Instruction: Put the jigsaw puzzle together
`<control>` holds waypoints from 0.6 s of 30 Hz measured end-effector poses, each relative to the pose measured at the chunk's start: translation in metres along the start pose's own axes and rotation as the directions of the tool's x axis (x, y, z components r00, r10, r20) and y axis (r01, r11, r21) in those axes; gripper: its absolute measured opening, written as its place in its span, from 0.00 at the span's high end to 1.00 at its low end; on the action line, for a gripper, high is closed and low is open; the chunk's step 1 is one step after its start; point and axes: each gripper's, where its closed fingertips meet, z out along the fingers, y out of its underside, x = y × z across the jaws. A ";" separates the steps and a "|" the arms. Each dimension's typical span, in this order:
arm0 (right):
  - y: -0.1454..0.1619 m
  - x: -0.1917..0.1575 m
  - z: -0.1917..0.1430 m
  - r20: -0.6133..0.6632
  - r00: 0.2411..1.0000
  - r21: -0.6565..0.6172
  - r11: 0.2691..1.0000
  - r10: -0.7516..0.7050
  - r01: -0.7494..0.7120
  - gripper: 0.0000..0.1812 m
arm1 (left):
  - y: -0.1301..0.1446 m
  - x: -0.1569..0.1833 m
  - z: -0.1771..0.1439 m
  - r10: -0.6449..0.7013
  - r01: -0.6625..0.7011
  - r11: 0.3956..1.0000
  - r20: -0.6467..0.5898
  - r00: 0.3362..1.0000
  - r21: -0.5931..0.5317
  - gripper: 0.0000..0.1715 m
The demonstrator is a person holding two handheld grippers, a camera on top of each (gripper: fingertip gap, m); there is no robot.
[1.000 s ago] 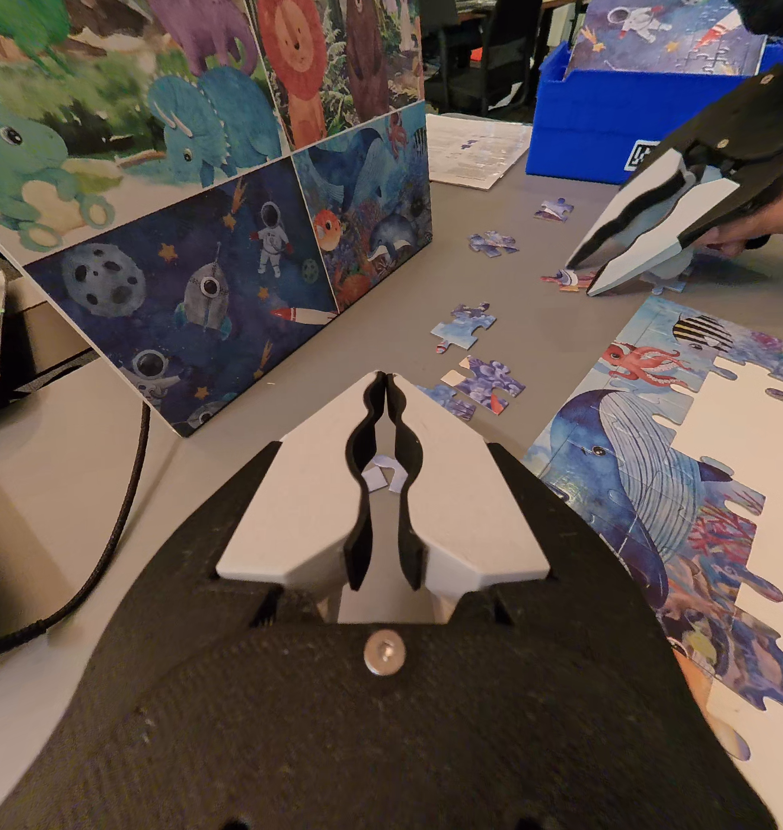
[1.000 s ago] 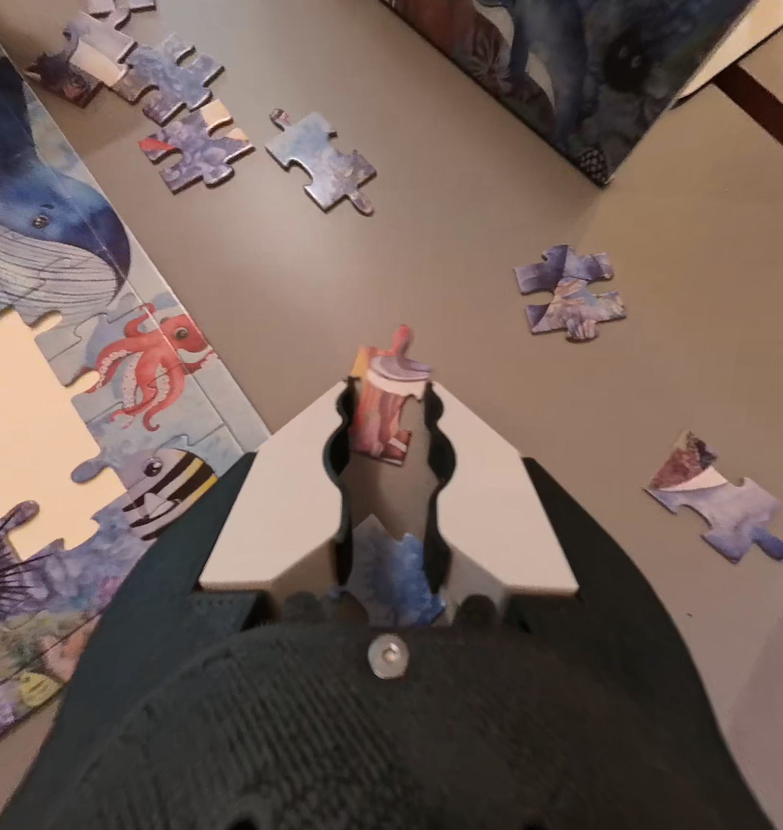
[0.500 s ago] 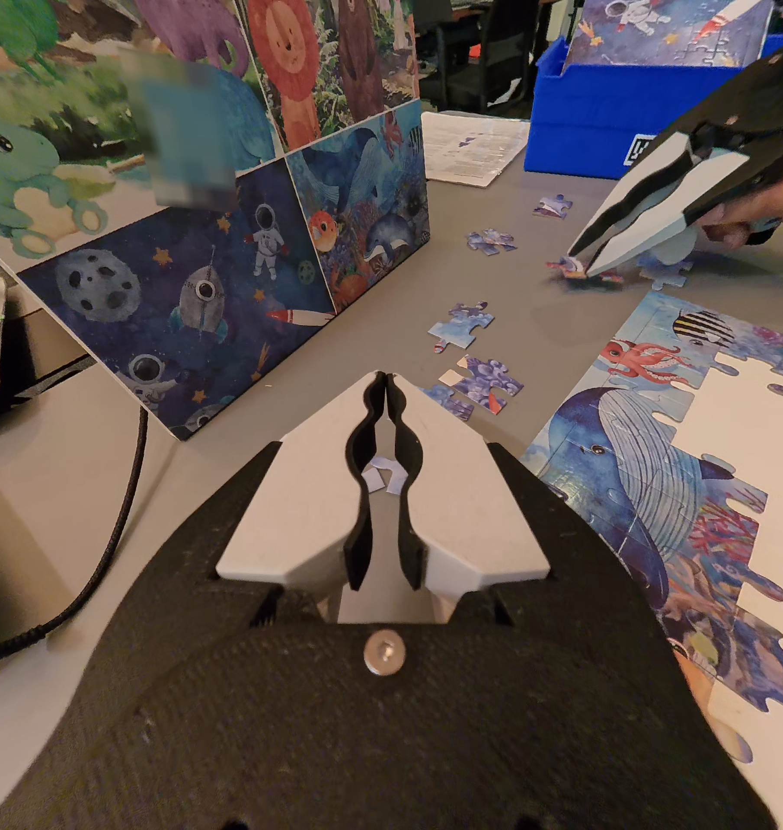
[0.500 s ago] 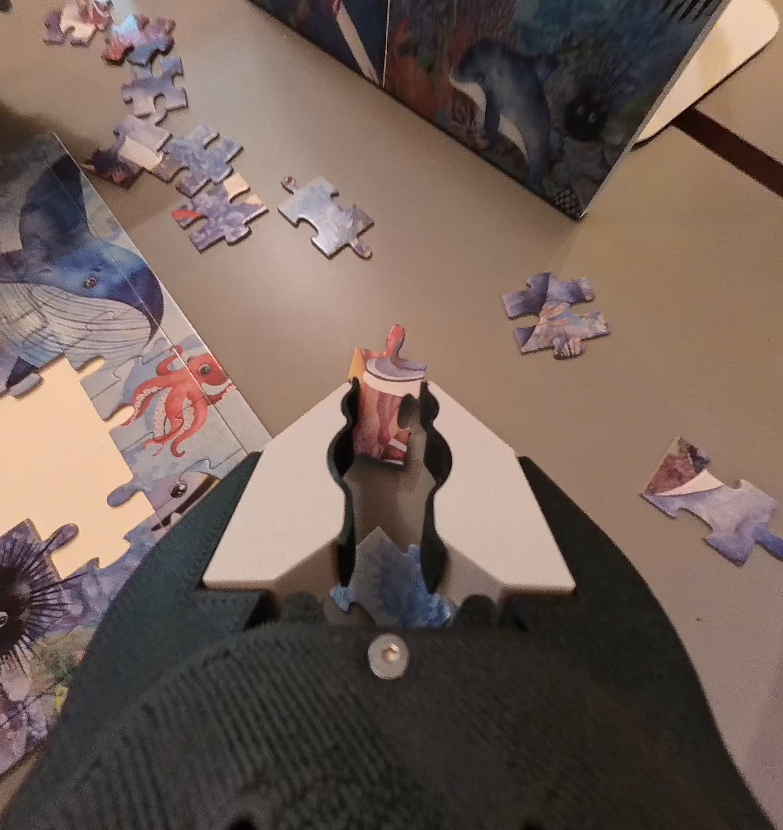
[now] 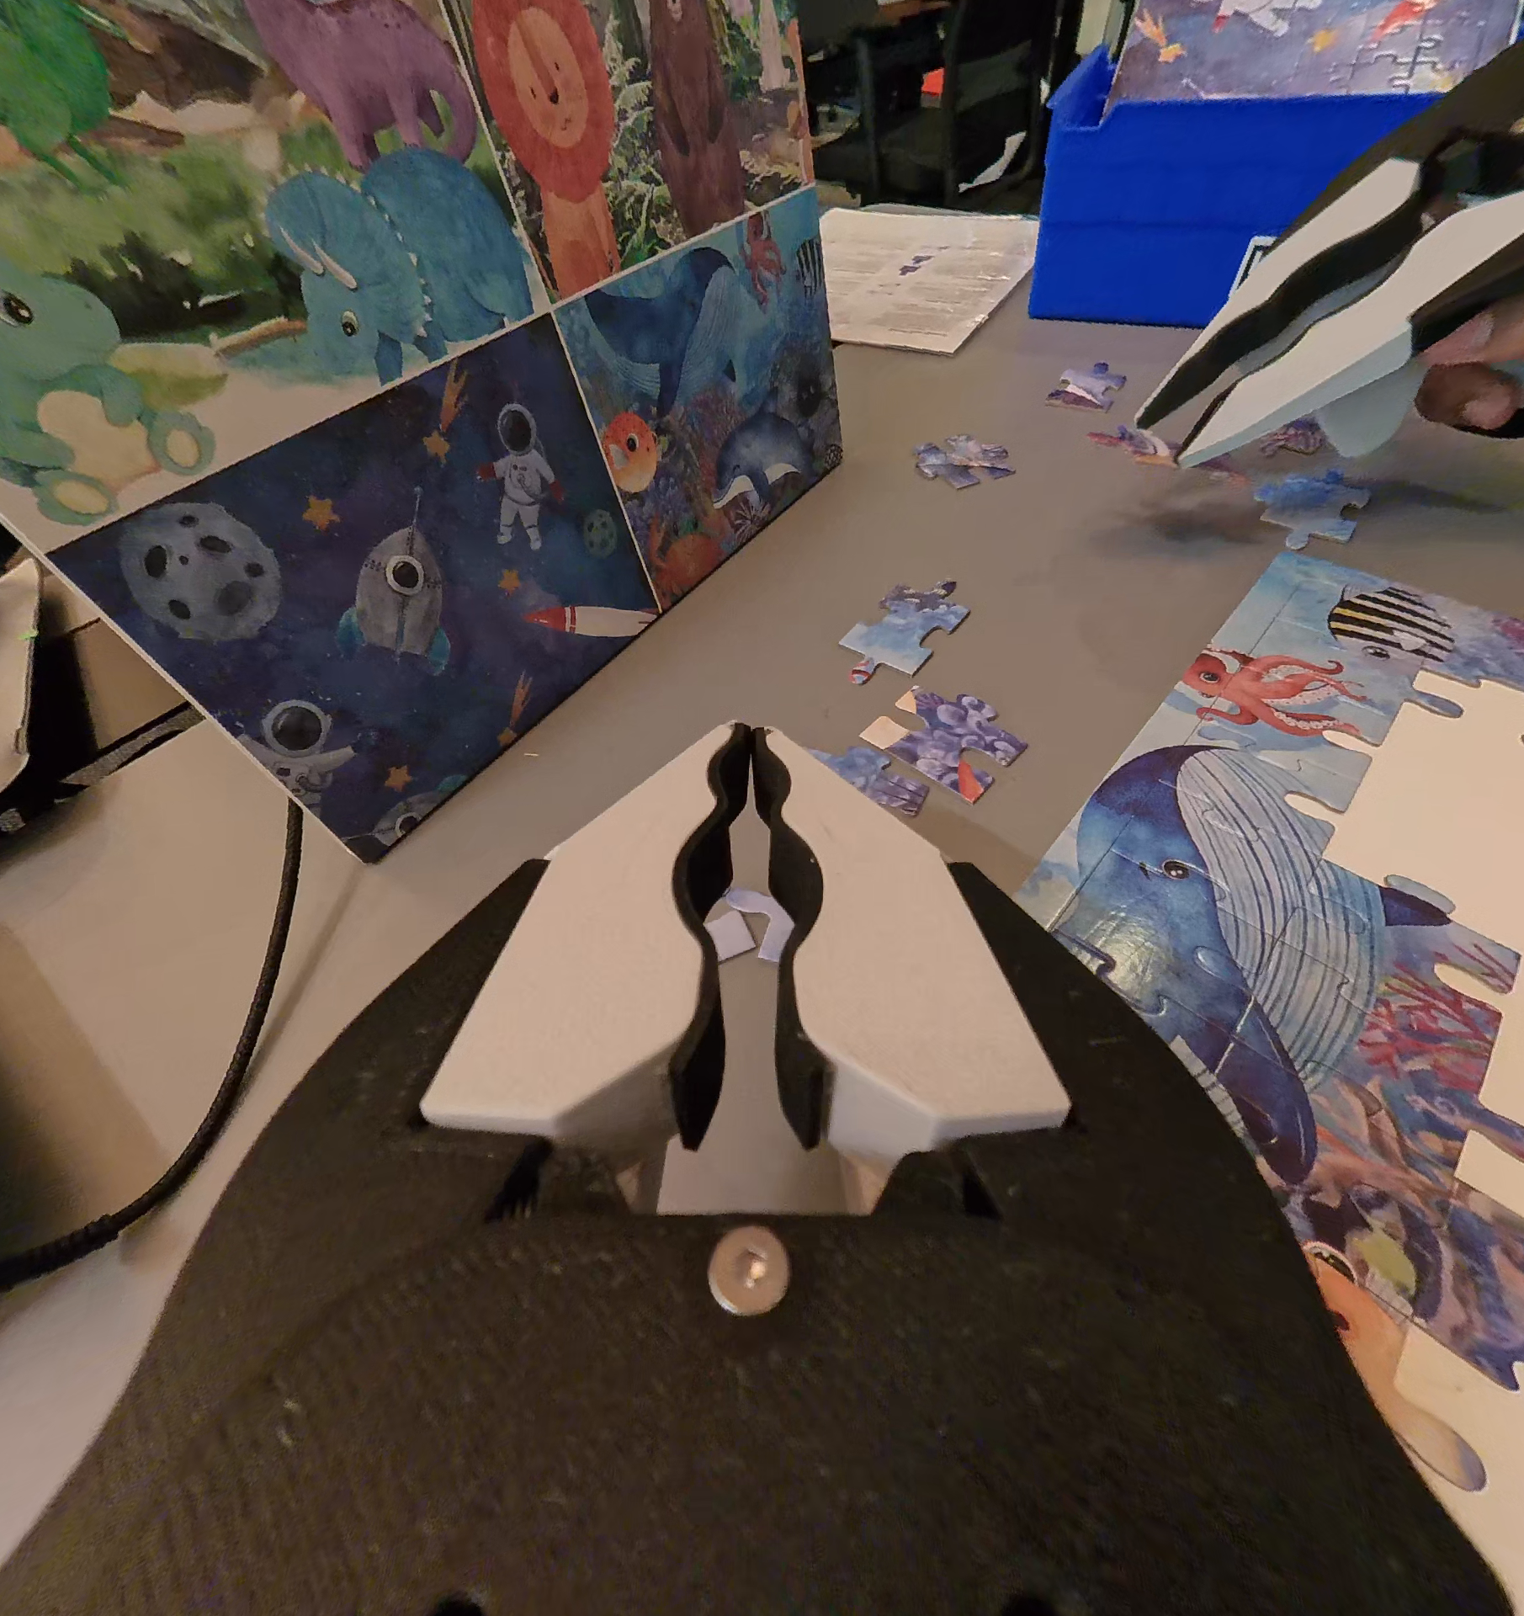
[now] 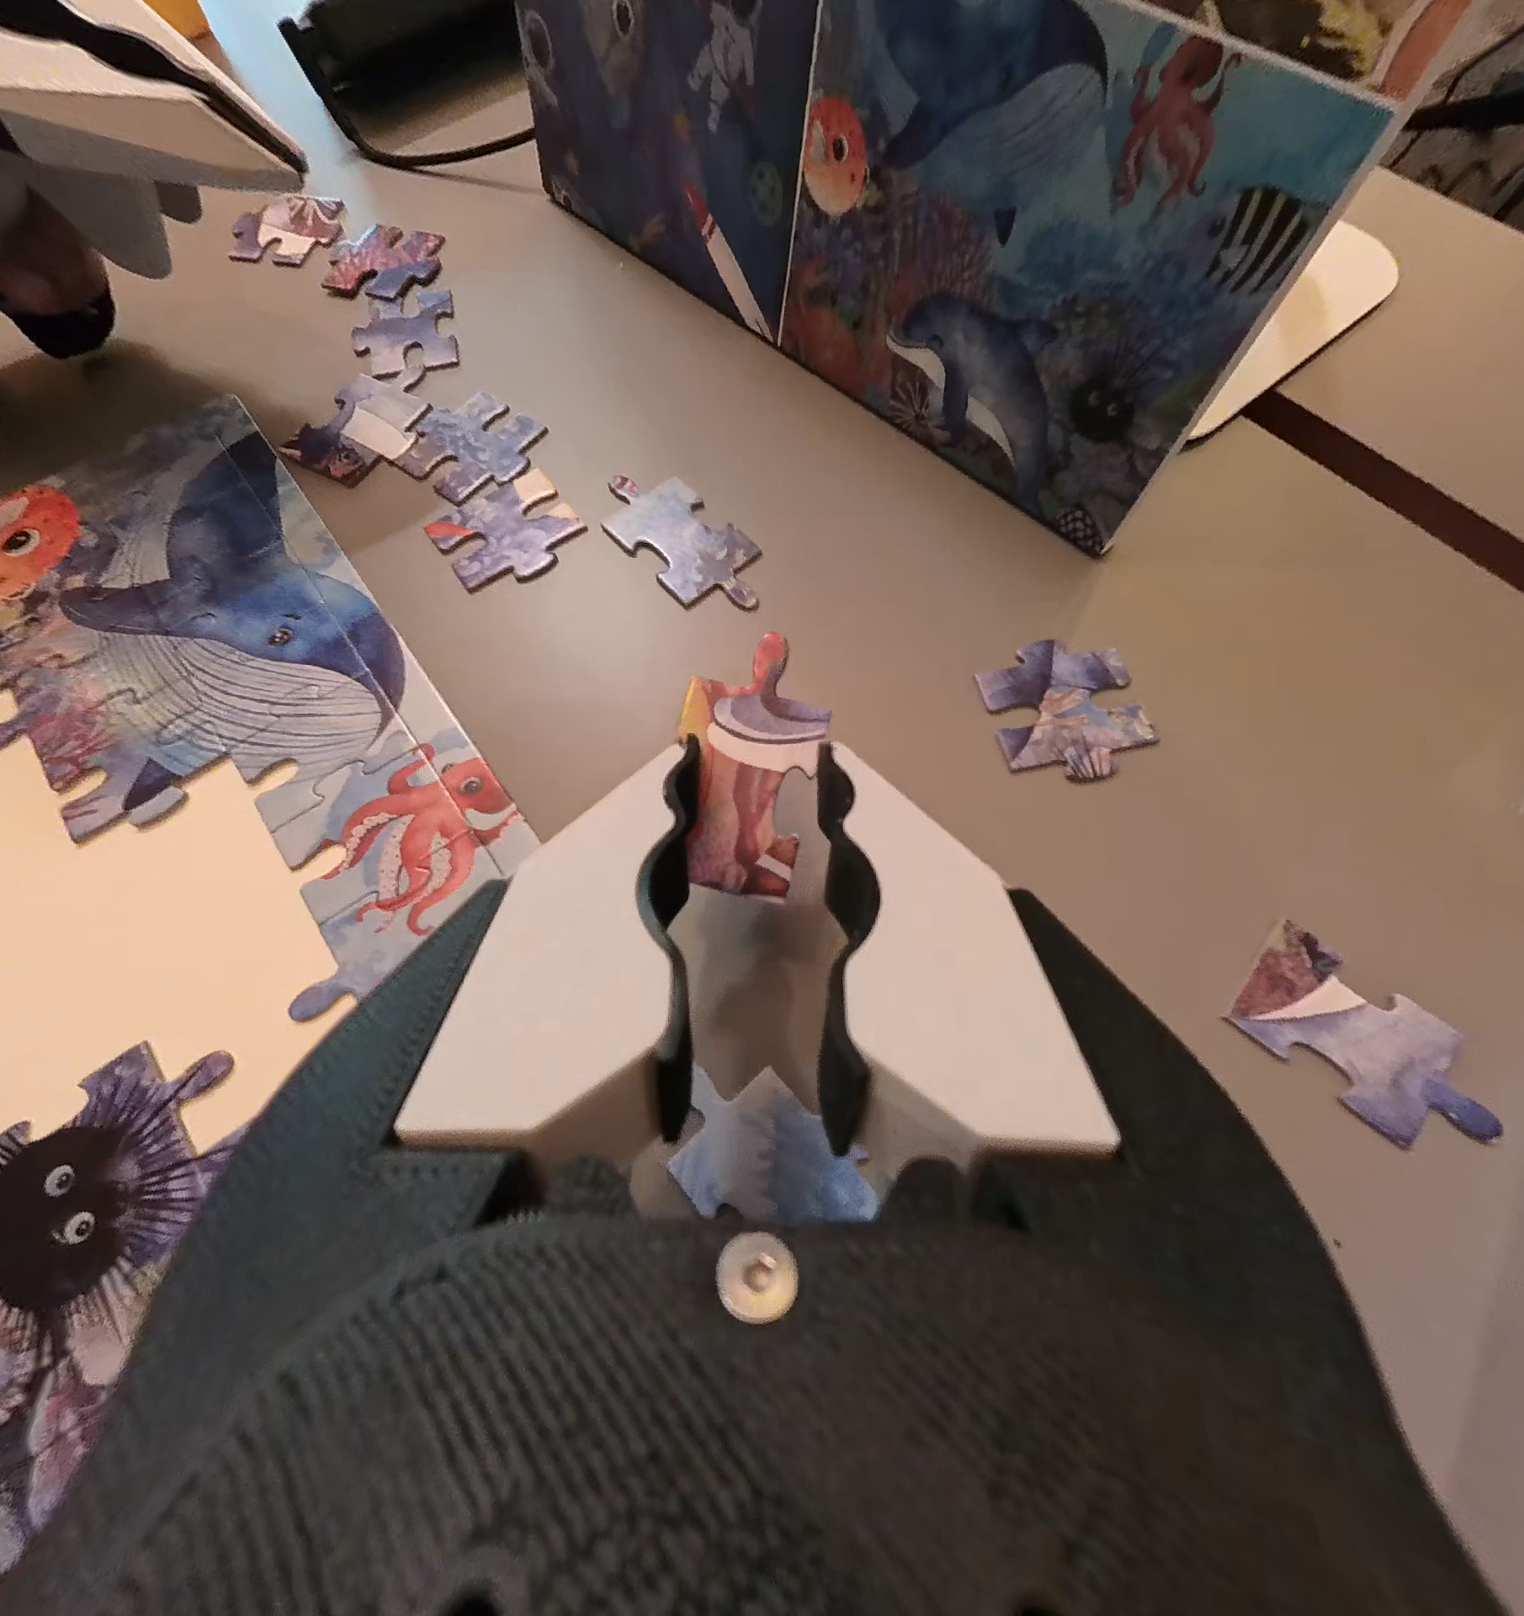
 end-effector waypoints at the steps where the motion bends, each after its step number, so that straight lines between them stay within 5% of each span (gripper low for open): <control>1: -0.002 -0.002 0.000 0.006 1.000 0.009 1.000 -0.002 0.002 0.86 | 0.000 0.000 0.000 -0.001 0.001 1.000 0.000 1.000 0.001 1.00; 8: -0.017 -0.029 0.003 0.071 0.995 0.079 0.995 -0.064 0.058 0.86 | -0.012 0.015 -0.001 -0.009 0.013 0.998 -0.063 0.998 0.056 1.00; 11: -0.029 -0.049 0.003 0.117 0.989 0.134 0.988 -0.090 0.074 0.86 | -0.033 0.058 0.002 -0.054 0.083 0.990 -0.239 0.969 0.115 0.84; 14: -0.043 -0.070 0.000 0.171 0.980 0.201 0.977 -0.102 0.067 0.86 | -0.030 0.110 0.016 -0.149 0.157 0.988 -0.389 0.909 -0.011 0.65; 18: -0.058 -0.101 -0.003 0.301 0.950 0.283 0.959 -0.080 -0.009 0.86 | -0.027 0.157 0.023 -0.223 0.212 0.974 -0.512 0.829 -0.082 0.65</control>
